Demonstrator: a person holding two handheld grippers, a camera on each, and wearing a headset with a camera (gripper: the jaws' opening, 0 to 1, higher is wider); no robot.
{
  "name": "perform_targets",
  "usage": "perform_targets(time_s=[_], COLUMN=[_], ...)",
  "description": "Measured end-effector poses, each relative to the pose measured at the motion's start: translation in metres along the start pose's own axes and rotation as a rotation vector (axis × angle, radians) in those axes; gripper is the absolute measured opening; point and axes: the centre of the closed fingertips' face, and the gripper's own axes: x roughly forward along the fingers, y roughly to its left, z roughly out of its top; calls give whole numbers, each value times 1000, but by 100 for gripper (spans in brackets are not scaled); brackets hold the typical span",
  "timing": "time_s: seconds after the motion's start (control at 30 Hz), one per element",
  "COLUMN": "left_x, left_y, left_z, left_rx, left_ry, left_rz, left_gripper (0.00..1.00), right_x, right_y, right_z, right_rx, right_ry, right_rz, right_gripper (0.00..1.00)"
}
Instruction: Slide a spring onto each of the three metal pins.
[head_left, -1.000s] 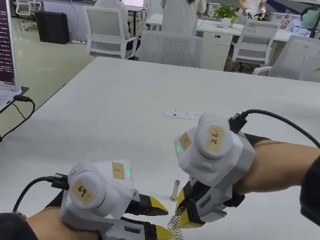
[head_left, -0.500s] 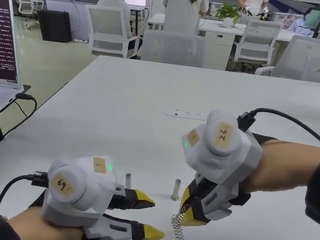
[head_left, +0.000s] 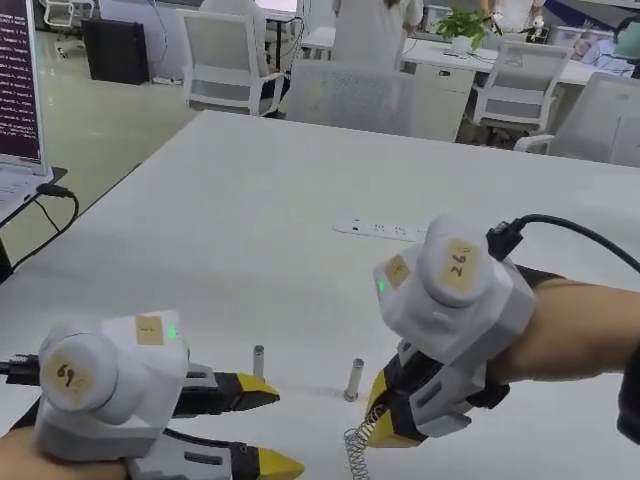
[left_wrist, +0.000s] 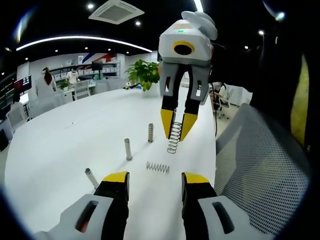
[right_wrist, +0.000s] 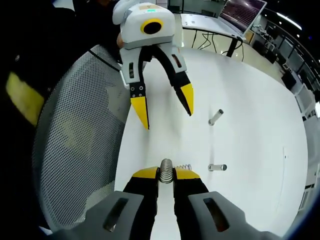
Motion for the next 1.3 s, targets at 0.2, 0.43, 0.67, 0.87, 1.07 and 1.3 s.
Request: perform_targets(time_s=[0.2, 0.43, 0.67, 0.87, 1.07, 1.3], left_x=[-7, -12, -16, -16, -16, -16], left_y=[2, 5, 6, 9, 9, 9], left_z=[-2, -5, -10, -7, -7, -7], left_rx=[-21, -32, -48, -68, -73, -74], left_ry=[-28, -37, -38, -61, -65, -70], left_rz=[24, 41, 53, 64, 68, 72], left_gripper=[41, 45, 48, 50, 51, 52], right_x=[-6, -13, -23, -29, -35, -32], right_y=[-6, -15, -30, -45, -62, -76], right_z=[0, -1, 1, 3, 5, 2], right_rx=[4, 10, 17, 18, 23, 27], right_ry=[-3, -3, -1, 8, 19, 53], right_rz=[-12, -28, -51, -67, -81, -77], right_gripper=[8, 8, 8, 8, 8, 8])
